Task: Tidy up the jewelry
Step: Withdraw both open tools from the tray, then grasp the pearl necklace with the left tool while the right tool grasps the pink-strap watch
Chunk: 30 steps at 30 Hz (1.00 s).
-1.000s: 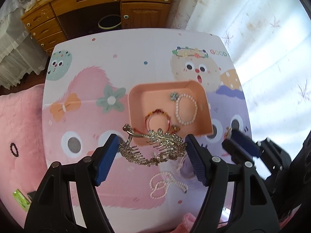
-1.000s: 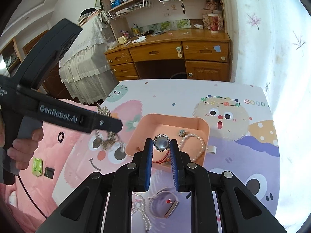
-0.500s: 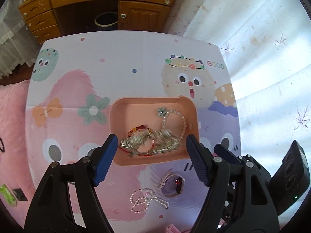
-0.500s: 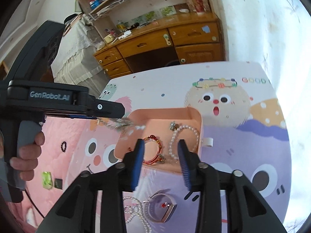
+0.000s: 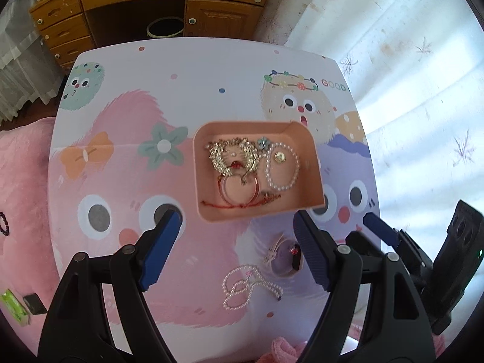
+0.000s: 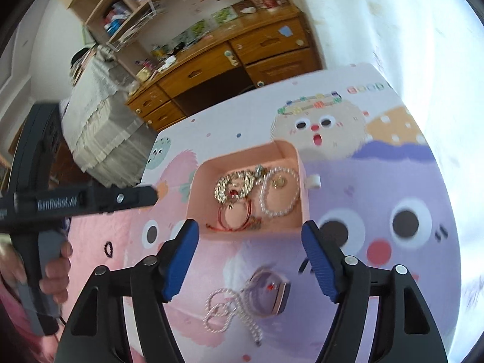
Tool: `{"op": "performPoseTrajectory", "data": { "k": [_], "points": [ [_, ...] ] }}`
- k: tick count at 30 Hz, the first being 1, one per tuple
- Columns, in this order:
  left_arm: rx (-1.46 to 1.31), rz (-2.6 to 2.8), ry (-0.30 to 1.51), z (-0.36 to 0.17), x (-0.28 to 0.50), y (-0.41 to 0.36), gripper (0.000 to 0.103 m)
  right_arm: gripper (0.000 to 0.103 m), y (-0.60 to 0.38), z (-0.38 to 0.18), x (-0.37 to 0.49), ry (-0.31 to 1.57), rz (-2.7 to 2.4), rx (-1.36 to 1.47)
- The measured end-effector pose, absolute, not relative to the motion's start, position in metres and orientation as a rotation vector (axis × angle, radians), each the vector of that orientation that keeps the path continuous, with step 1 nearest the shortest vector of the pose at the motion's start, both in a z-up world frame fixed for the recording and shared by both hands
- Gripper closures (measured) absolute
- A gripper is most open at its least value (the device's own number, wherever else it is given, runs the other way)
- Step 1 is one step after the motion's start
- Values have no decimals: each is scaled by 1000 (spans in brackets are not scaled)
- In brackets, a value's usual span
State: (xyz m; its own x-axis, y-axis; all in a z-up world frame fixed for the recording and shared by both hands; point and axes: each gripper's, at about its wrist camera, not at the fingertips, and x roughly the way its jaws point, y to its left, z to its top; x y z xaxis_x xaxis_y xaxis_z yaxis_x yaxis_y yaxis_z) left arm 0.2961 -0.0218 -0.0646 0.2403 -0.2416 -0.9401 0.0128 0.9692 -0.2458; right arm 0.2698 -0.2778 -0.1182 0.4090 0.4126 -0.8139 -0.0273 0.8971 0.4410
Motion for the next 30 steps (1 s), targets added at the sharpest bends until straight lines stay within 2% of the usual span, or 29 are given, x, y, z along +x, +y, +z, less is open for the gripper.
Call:
{"op": "performPoseTrajectory", "data": {
  "k": [4,10,19,30],
  "points": [
    [-185,-208,1312,-62,268,-12,28,20,-279,-118,243,1142,222,450],
    [-141,-267,1284,-63,227,0,28,15,-283,-124,209,1203,129,546],
    [15,-359,1344,-106,182,-7,28,13,-289,-147,175,1306,-2,687],
    [190,-544,1250,-141,146,-26,28,12,-292,-186,155,1449,-154,949]
  ]
}}
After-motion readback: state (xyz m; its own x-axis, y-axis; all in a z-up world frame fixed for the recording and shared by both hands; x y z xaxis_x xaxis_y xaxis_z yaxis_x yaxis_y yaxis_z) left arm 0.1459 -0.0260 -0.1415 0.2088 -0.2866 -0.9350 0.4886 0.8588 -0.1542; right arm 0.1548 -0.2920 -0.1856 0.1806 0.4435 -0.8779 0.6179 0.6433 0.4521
